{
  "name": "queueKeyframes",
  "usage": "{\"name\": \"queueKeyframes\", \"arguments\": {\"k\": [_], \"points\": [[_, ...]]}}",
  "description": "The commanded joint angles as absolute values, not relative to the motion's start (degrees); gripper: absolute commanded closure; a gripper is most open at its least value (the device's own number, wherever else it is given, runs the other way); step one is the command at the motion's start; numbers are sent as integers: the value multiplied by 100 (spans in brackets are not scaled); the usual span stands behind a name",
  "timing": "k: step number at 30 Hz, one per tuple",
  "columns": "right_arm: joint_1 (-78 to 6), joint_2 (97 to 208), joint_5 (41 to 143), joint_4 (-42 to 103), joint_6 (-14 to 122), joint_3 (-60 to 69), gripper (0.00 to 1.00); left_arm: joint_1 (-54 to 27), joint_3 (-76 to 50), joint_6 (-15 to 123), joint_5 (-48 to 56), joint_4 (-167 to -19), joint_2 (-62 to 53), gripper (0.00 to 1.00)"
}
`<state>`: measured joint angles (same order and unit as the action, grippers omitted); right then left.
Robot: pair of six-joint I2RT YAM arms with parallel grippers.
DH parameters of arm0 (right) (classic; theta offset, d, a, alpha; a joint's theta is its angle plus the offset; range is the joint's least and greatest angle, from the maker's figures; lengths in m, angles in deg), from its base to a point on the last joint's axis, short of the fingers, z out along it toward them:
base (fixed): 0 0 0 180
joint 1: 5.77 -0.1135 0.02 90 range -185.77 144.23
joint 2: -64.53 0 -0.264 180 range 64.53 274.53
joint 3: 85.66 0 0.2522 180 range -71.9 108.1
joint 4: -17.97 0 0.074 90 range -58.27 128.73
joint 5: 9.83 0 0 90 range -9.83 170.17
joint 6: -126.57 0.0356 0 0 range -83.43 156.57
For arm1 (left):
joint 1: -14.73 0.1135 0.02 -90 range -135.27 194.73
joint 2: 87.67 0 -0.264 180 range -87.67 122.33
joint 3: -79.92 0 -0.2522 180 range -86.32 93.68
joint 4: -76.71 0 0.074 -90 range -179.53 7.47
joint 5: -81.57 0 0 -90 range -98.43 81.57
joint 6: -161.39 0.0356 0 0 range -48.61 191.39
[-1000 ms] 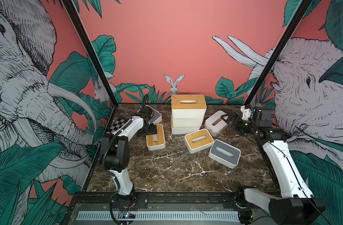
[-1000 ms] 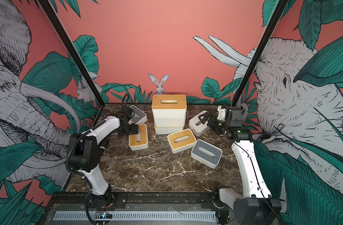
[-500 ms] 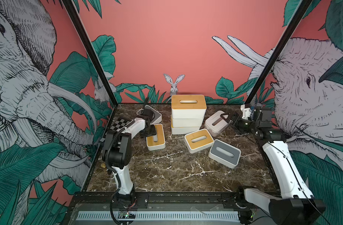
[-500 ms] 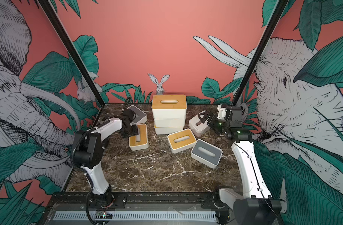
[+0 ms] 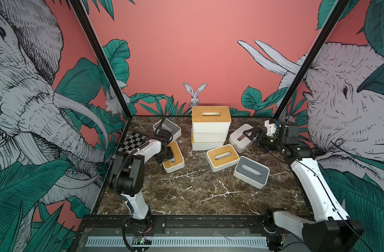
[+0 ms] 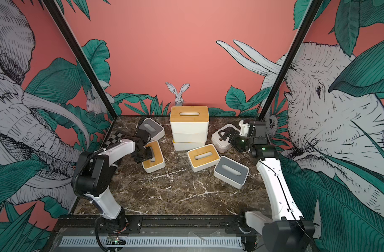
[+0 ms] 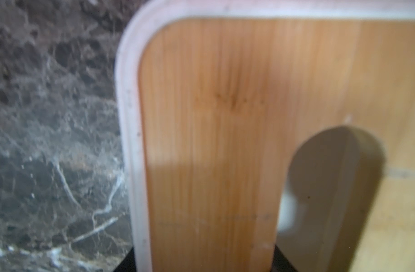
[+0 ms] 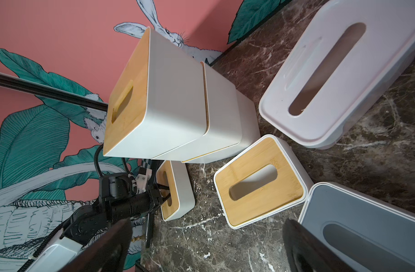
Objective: Stack the tissue boxes
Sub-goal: Pick up the tissue box from the center of the board.
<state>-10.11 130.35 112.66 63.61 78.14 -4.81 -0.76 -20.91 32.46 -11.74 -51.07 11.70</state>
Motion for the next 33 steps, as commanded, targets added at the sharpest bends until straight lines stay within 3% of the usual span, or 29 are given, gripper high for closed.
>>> {"name": "queueKeyframes", "arguments": {"k": [1, 12, 20, 28, 33], "points": [[-1256, 12892, 11156, 6021, 7683, -508, 1, -175, -2187, 2742, -1012, -4937, 690, 55], [-2614, 12608, 10713, 5071, 7618, -929, 1, -188, -2258, 1764, -715, -4284, -856, 57], [-3981, 12555, 9486, 3389, 7989, -1642, 1, -179, -2574, 313, -380, -4402, -2165, 57], [-5443, 13648, 8786, 1693, 7722, -1361, 1, -395, -2668, -885, -236, -5059, -2712, 57], [-6040, 14467, 8501, 1749, 7457, -531, 1, -513, -2492, -1036, -276, -5140, -2838, 57]]}}
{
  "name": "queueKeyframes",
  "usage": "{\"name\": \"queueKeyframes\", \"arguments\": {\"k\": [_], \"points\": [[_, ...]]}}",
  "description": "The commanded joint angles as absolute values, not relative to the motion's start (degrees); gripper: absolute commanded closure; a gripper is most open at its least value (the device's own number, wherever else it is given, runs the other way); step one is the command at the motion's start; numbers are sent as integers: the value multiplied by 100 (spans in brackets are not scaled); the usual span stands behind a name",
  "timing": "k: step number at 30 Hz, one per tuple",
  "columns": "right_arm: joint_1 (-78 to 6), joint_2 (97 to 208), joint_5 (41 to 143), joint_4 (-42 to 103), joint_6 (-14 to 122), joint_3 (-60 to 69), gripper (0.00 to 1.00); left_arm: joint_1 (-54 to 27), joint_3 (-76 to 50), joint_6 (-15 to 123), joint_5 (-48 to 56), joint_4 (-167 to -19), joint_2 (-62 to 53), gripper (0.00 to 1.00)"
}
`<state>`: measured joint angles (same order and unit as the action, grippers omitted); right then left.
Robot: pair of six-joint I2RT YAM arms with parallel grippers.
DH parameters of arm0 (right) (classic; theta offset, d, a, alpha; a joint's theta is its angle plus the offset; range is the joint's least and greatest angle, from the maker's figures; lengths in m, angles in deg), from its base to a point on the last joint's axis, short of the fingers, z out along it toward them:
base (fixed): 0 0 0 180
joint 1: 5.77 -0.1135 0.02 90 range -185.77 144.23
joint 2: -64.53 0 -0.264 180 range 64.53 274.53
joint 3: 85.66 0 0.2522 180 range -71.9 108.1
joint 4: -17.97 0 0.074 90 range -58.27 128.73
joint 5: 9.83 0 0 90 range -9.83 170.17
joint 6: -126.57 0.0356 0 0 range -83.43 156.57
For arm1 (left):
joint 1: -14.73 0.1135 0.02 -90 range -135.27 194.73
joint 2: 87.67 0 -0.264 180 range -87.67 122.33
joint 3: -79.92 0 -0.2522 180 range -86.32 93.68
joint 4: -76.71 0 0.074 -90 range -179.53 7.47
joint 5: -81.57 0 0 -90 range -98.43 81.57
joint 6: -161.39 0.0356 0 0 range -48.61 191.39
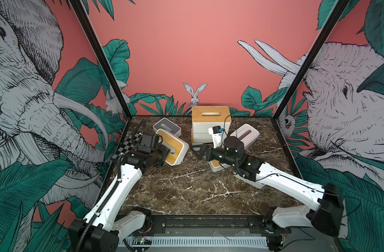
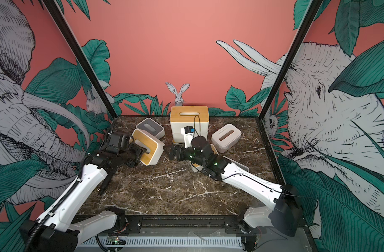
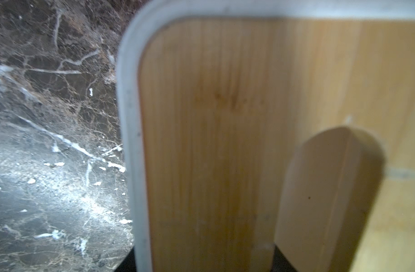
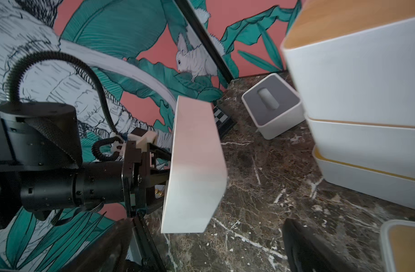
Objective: Stack the tissue boxes
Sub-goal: Pick up the tissue box from the center of the board.
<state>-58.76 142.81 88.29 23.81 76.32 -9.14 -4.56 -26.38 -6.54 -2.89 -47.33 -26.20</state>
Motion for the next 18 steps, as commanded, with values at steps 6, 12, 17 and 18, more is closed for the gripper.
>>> {"name": "queueKeyframes", "arguments": {"k": [6, 12, 17, 18], "points": [[-6184, 15031, 8395, 1717, 7529, -91, 1, -527, -2504, -1105, -301, -5164, -3116, 57], [-6178, 15295, 8331, 1722, 7734, 68, 4, -522, -2517, -1171, -301, -5217, -3367, 57], [-6187, 15507, 8594, 1682, 7932, 259, 9, -518, -2562, -1221, -287, -5316, -3432, 57], [-6189, 15523, 8595, 1671, 7951, 249, 10, -519, -2588, -1253, -275, -5388, -3429, 57]]}}
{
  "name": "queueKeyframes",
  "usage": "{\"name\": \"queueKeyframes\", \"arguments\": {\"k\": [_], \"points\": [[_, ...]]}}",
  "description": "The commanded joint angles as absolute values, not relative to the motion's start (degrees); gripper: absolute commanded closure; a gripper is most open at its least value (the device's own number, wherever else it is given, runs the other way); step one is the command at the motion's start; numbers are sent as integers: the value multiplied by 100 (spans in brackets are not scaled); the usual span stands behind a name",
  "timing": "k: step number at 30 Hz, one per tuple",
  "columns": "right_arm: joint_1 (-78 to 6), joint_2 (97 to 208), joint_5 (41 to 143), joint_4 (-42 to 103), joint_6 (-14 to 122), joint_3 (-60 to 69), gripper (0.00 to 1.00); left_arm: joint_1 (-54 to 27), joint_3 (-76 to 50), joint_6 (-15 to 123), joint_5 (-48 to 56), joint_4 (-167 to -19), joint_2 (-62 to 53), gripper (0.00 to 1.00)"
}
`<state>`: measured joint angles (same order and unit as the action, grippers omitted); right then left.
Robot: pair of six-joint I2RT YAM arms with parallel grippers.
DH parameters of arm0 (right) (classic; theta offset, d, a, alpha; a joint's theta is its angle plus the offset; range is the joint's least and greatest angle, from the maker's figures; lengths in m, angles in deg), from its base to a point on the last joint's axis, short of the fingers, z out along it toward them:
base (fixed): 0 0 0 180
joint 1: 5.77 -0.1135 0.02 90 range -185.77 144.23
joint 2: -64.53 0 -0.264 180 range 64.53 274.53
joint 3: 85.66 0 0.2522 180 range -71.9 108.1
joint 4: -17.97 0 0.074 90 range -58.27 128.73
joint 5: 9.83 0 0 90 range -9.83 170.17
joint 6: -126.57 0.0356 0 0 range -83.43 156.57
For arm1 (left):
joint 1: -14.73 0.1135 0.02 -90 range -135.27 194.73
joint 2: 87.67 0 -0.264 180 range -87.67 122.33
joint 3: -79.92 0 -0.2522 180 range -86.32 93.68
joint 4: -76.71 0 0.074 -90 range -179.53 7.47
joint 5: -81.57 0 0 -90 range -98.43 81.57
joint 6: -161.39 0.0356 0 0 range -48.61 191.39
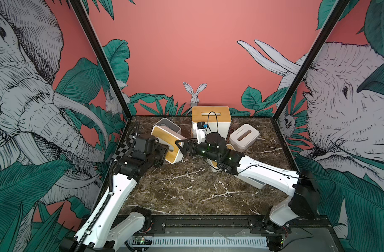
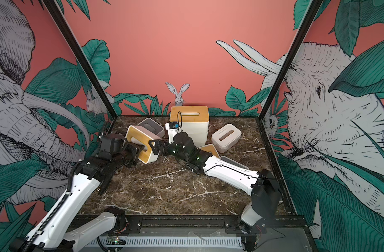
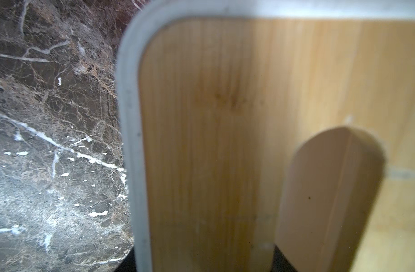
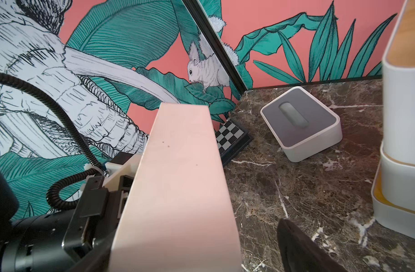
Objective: Stack the tissue boxes
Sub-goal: Pick up the tissue box from the center of the board.
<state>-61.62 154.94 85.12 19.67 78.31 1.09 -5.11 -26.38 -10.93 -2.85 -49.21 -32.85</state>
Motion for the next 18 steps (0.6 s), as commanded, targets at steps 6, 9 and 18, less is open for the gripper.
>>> {"name": "queueKeyframes", "arguments": {"k": [6, 9, 18], "points": [[-6192, 15449, 8543, 1600, 8058, 165, 19, -520, -2647, -1359, -158, -5661, -3352, 57], [-6188, 15427, 8564, 1565, 8086, 141, 25, -522, -2690, -1386, -154, -5743, -3344, 57], [-6186, 15375, 8551, 1596, 8159, 134, 39, -520, -2785, -1412, -149, -5784, -3360, 56]]}}
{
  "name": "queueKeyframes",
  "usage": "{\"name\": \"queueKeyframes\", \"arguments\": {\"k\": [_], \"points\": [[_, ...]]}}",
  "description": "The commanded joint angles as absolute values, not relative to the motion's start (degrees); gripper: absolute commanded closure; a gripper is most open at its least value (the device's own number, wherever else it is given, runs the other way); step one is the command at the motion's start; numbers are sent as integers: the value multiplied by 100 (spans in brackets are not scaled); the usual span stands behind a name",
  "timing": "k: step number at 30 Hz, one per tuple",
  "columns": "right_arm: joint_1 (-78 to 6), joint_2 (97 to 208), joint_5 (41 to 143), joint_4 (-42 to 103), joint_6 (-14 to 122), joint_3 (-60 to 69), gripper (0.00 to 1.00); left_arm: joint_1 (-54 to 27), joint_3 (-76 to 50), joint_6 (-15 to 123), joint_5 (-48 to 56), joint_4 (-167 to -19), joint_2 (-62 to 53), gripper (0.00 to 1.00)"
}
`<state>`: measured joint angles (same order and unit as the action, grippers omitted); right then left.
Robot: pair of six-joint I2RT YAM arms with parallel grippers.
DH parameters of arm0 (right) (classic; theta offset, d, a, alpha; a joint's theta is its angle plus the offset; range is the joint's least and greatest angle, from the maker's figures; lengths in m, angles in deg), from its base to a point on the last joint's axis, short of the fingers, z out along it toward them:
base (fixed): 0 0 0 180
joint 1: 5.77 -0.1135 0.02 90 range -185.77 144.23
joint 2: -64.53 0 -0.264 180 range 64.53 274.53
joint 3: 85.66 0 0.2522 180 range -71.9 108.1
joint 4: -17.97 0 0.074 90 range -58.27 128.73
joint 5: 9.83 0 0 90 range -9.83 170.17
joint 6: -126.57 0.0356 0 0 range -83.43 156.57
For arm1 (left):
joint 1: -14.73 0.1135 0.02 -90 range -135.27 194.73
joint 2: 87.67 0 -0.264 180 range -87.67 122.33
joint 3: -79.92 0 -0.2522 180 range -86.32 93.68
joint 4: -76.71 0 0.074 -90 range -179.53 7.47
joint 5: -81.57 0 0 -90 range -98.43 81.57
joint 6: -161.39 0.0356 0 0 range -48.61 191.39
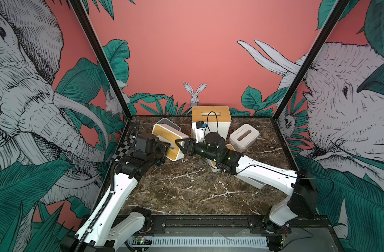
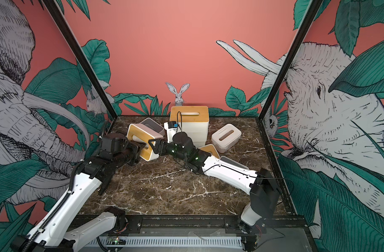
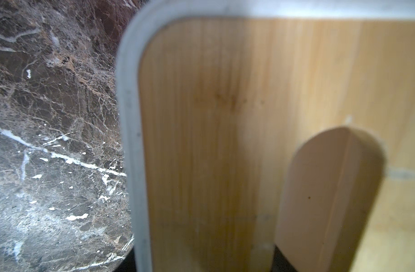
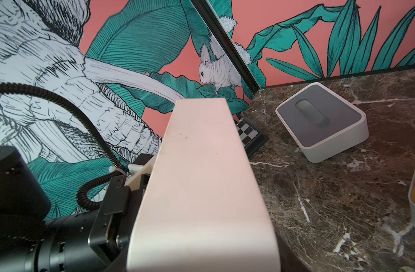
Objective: Stack the tissue boxes
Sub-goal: Pick up the tissue box from the center of the board, then place the tissue box at the tissue box.
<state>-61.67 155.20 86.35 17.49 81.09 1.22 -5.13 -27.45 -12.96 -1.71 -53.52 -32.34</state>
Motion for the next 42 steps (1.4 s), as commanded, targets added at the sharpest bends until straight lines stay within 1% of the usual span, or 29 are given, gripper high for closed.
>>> {"name": "queueKeyframes", "arguments": {"k": [1, 9, 14, 16, 17, 19, 22, 26, 28, 33, 36, 38, 42], "points": [[-6183, 15350, 8495, 1645, 8128, 136, 40, -519, -2809, -1420, -149, -5813, -3362, 56], [-6163, 15260, 8245, 1956, 7859, 280, 53, -522, -2903, -1455, -118, -6004, -3364, 48], [-6103, 15304, 8282, 1985, 7841, 286, 58, -521, -2927, -1432, -97, -6019, -3386, 40], [-6077, 15322, 8296, 1984, 7841, 376, 60, -522, -2931, -1419, -95, -5995, -3418, 35], [-6063, 15330, 8298, 1992, 7841, 471, 61, -523, -2937, -1395, -100, -5977, -3453, 32], [-6037, 15359, 8319, 1999, 7822, 539, 62, -522, -2911, -1283, -123, -5883, -3531, 22], [-6020, 15397, 8385, 1939, 7789, 617, 65, -522, -2930, -1158, -187, -5745, -3689, 13], [-5994, 15508, 8433, 1969, 7801, 778, 66, -528, -2963, -925, -275, -5548, -4007, 7], [-5959, 15562, 8464, 1994, 7845, 888, 66, -516, -2918, -738, -306, -5348, -4167, 2], [-5795, 15580, 8588, 2161, 7924, 1272, 68, -506, -2410, 230, -609, -4591, -4464, 1], [-5560, 15584, 8864, 2591, 7993, 1751, 68, -419, -1935, 1006, -864, -4313, -4607, 1], [-5327, 15585, 9180, 3059, 8090, 2157, 67, -408, -1537, 1530, -1062, -4190, -4625, 1], [-4656, 15912, 10138, 4287, 8283, 3281, 67, -408, -789, 2526, -1349, -3907, -4431, 1]]}}
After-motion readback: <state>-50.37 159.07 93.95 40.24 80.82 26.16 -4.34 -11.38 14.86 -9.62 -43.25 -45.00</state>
